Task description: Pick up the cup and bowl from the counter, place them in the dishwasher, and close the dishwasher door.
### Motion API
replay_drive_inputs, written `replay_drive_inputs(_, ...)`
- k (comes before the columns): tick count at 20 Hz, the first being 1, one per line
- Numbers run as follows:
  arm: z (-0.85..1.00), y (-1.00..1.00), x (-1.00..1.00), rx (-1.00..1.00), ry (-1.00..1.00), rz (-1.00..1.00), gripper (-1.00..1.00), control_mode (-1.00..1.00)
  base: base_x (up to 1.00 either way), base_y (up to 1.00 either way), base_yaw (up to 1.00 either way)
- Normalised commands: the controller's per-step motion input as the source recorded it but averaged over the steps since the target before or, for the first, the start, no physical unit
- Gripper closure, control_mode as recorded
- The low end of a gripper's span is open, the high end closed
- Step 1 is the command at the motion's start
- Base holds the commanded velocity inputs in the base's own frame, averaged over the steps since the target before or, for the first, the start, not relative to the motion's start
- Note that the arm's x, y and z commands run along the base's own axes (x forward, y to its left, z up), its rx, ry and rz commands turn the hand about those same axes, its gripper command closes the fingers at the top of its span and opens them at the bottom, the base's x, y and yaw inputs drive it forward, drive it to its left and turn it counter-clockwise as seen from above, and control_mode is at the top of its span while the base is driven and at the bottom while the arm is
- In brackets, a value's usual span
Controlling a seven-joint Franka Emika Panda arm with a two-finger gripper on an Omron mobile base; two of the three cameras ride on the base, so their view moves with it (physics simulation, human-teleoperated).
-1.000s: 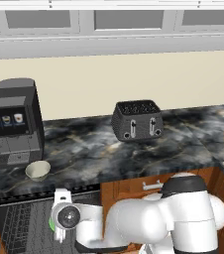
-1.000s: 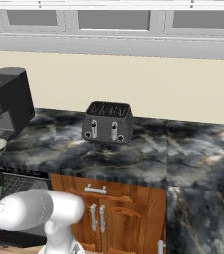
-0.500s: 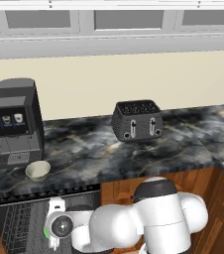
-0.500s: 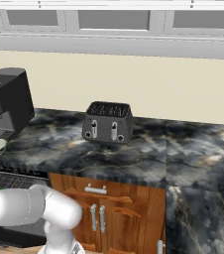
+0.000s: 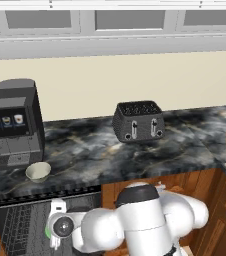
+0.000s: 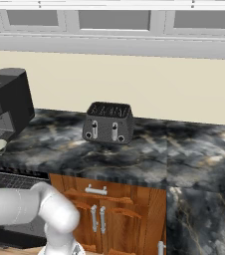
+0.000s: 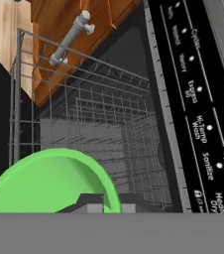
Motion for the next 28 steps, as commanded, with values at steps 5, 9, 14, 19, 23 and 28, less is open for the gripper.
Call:
replay_drive_inputs(5,-0.34,0.05,0.47,0.0,0.02,0.0,1.0,-1.0,0.0,0.0,0.0)
replay_drive_inputs(9,-0.45,0.19,0.37,0.0,0.02,0.0,1.0,-1.0,0.0,0.0,0.0)
replay_drive_inputs(14,-0.46,0.22,0.33,0.0,0.02,0.0,1.0,-1.0,0.0,0.0,0.0)
replay_drive_inputs(19,-0.49,0.29,0.23,0.0,0.01,0.0,1.0,-1.0,0.0,0.0,0.0)
replay_drive_inputs(23,-0.54,0.41,0.02,0.0,0.0,0.0,1.0,-1.0,0.0,0.0,0.0)
replay_drive_inputs(28,-0.58,0.47,0.0,0.0,0.0,0.01,1.0,-1.0,0.0,0.0,0.0)
